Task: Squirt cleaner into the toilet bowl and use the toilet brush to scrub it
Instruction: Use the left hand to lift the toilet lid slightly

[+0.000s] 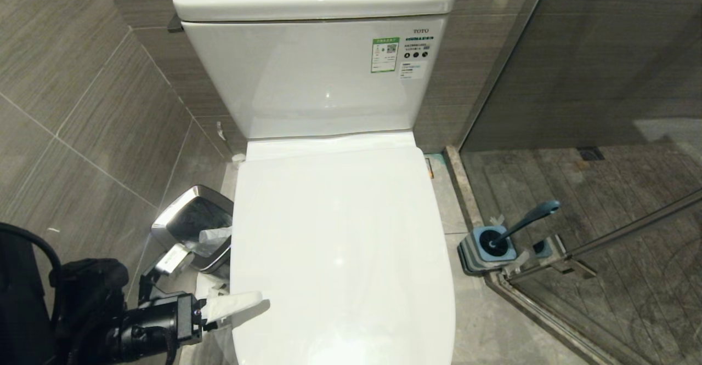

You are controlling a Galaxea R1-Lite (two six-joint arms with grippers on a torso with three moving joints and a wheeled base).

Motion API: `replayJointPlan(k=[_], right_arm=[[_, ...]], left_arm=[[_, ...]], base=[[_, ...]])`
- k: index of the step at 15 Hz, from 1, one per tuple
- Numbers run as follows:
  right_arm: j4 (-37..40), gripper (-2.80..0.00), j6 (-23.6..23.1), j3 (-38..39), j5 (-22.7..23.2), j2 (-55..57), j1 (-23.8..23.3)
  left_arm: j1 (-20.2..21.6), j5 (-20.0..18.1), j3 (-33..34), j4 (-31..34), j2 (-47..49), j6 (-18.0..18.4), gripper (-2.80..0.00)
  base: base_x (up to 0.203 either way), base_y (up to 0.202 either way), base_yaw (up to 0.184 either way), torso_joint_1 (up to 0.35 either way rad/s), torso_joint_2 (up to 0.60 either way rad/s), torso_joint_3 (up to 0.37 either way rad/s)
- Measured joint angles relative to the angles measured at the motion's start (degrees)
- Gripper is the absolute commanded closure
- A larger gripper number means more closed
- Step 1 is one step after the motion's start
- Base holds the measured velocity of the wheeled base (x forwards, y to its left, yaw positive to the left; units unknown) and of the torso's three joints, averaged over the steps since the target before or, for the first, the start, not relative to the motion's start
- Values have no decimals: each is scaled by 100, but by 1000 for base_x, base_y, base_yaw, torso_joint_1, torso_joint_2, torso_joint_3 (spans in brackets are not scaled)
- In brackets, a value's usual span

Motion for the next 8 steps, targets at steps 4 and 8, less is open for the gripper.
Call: replayJointPlan(k=[4, 8], right_arm=[[0, 0, 0, 0, 0, 0, 0], [0, 0, -1, 0, 0, 0, 0]], left_arm=[[-32, -44, -75, -5, -226, -259, -280], [-50, -59, -238, -19, -640, -1149, -280]], base=[[0, 0, 0, 0, 0, 0], [0, 0, 0, 0, 0, 0]])
